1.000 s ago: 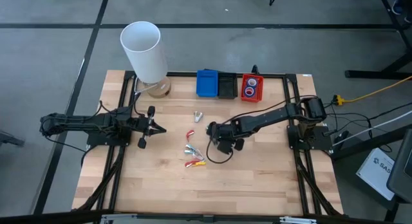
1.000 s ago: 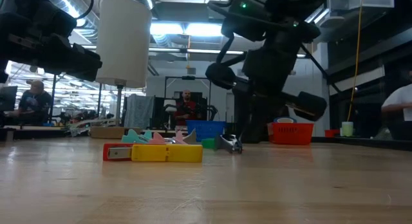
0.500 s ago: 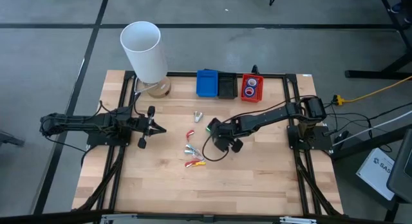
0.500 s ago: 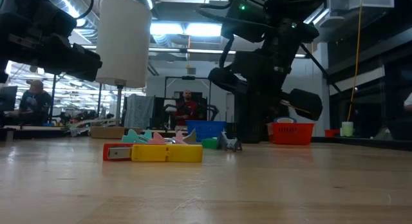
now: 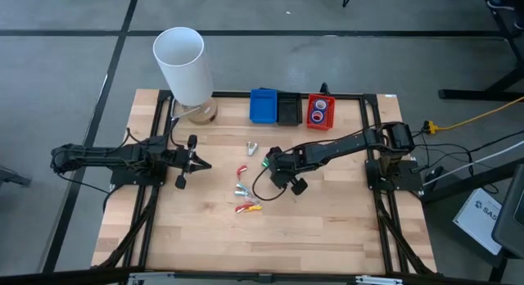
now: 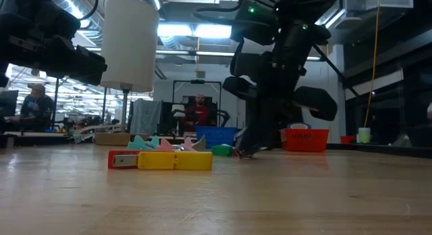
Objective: Pick and place Stapler, Stapler remover, tape
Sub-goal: Put the black staple remover into the black bin
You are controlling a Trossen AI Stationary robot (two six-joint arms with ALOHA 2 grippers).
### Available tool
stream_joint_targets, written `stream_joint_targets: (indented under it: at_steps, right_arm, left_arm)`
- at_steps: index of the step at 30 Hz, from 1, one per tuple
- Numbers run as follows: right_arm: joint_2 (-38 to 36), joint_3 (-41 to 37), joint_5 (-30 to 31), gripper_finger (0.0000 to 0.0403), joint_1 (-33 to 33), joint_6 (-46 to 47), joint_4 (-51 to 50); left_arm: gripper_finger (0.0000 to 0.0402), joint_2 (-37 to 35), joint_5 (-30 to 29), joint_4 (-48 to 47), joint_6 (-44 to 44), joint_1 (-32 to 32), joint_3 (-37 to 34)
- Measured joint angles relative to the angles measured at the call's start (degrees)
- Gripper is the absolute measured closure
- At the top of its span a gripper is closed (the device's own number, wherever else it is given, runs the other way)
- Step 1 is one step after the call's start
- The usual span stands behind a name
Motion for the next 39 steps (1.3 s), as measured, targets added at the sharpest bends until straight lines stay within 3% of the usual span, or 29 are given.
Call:
stream_joint_targets:
  at_steps: [5,11,21,25,30,39]
  right_arm:
    - [0.0,1.34,-0.09,0.0392,0.0,1.6,-2.98]
    - [0.0,1.53,-3.89,0.036,0.0,11.08,-3.72]
    - [0.0,2.64,-4.29,0.0278,-1.14,11.99,-4.08]
    - [0.0,4.71,-2.78,0.0252,-1.67,13.54,-8.71]
    - [0.0,7.57,-2.58,0.0243,-2.27,14.55,-13.68]
    - [0.0,7.28,-2.53,0.0242,-3.91,13.86,-13.07]
  left_arm:
    - [0.0386,0.0,0.0,0.0,0.0,0.01,0.01]
    - [0.0386,0.0,0.0,0.0,0.0,0.01,0.0]
    - [0.0386,0.0,0.0,0.0,0.0,-0.01,0.01]
    - [0.0386,0.0,0.0,0.0,0.0,0.01,-0.01]
    - [0.0386,0.0,0.0,-0.02,0.0,0.0,0.01]
    - [0.0386,0.0,0.0,-0.02,0.02,0.0,-0.01]
